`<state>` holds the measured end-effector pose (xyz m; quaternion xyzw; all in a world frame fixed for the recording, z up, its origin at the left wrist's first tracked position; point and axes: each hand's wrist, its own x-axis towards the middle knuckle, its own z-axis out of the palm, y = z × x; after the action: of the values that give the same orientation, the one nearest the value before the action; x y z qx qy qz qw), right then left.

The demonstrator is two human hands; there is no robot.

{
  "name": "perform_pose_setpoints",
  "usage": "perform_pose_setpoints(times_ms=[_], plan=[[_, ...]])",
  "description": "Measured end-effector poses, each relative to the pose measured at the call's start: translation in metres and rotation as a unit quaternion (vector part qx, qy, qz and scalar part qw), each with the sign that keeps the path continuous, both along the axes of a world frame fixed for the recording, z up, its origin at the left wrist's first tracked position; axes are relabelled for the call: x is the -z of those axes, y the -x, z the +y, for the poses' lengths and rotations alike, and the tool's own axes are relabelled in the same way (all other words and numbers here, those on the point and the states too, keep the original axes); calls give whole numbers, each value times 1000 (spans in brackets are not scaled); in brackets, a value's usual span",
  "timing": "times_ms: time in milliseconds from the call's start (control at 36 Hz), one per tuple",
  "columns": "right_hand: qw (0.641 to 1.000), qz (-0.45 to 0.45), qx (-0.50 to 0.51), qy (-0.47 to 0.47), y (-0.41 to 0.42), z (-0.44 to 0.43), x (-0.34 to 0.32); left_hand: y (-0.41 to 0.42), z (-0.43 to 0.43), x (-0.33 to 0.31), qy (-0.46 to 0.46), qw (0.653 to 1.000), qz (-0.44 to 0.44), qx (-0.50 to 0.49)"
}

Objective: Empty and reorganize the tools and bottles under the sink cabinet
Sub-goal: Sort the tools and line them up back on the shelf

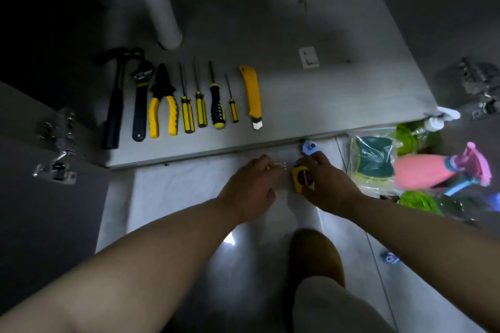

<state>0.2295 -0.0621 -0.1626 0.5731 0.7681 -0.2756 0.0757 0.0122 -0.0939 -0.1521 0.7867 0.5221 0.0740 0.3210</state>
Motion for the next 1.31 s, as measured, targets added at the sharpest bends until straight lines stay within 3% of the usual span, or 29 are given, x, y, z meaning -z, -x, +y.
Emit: perform_pose_setpoints(times_ms=[194,278,333,389,472,556,722,917,1056,1139,1306], plan=[[986,-120,-113,-15,-10,0,18,-14,15,36,63,979,184,62],[979,-135,-147,-39,-13,-2,26,-14,15,41,67,973,203,82],[973,-143,-167,-68,-13,-4,33,-13,10,44,20,976,201,76],[970,-143,-177,-80,-10,-7,39,-12,5,48,-12,984,170,46],[967,-156,-190,-69,-4,-13,44,-8,-8,49,43,994,66,-69],[971,-139,-187,-49,-1,-19,39,-3,-23,49,88,982,7,-166],[992,20,-121,-11,0,-21,-6,7,-36,45,132,982,16,-133],[961,241,10,-138,19,31,-61,26,-23,12,137,984,-94,-67],[948,240,79,-192,47,96,-75,46,5,-20,98,977,-157,-106],[956,193,90,-203,67,136,-74,59,27,-36,66,959,-226,-160],[969,120,57,-209,97,190,-75,78,72,-49,29,886,-349,-306]])
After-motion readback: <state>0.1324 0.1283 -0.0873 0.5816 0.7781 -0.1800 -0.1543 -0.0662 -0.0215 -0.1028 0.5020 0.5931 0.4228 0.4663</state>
